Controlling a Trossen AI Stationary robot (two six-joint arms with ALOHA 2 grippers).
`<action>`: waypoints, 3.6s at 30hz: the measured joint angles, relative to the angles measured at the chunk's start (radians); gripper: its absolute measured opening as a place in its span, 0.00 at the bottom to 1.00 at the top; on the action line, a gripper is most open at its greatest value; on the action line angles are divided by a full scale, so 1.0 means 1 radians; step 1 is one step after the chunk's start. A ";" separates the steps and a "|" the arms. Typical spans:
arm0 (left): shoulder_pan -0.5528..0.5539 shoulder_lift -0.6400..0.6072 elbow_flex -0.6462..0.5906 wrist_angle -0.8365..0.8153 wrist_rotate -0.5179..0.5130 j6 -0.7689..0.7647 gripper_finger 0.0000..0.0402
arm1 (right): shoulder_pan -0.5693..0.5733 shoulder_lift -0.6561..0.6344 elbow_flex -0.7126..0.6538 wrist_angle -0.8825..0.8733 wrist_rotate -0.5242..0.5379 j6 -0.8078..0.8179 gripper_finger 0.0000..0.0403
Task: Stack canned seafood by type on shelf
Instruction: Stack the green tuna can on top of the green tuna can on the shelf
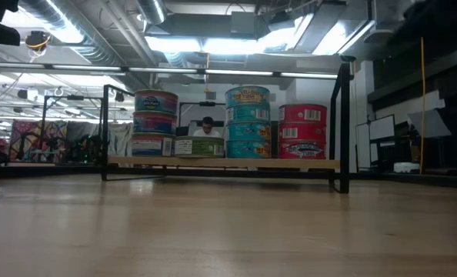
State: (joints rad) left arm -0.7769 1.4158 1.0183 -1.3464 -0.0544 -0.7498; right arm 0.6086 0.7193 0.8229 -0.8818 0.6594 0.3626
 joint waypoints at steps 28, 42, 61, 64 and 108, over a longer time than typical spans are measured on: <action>0.006 0.000 -0.151 0.163 -0.003 0.069 0.45 | 0.000 -0.514 -0.436 0.309 -0.067 0.000 0.59; 0.096 0.001 -0.084 0.420 -0.335 0.219 0.35 | 0.000 -0.514 -0.436 0.309 -0.067 0.000 0.59; 0.402 0.142 -0.070 1.169 -1.004 1.242 0.35 | 0.000 -0.514 -0.436 0.304 -0.067 -0.001 0.59; 0.433 0.175 -0.070 1.173 -1.018 1.280 0.36 | 0.000 -0.514 -0.436 0.304 -0.068 -0.001 0.59; 0.515 0.347 -0.069 1.266 -1.050 1.328 0.67 | 0.000 -0.514 -0.436 0.304 -0.069 -0.002 0.59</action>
State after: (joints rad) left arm -0.2622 1.7630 0.9493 -0.0802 -1.1046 0.5786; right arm 0.6086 0.2050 0.3870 -0.5777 0.5907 0.3611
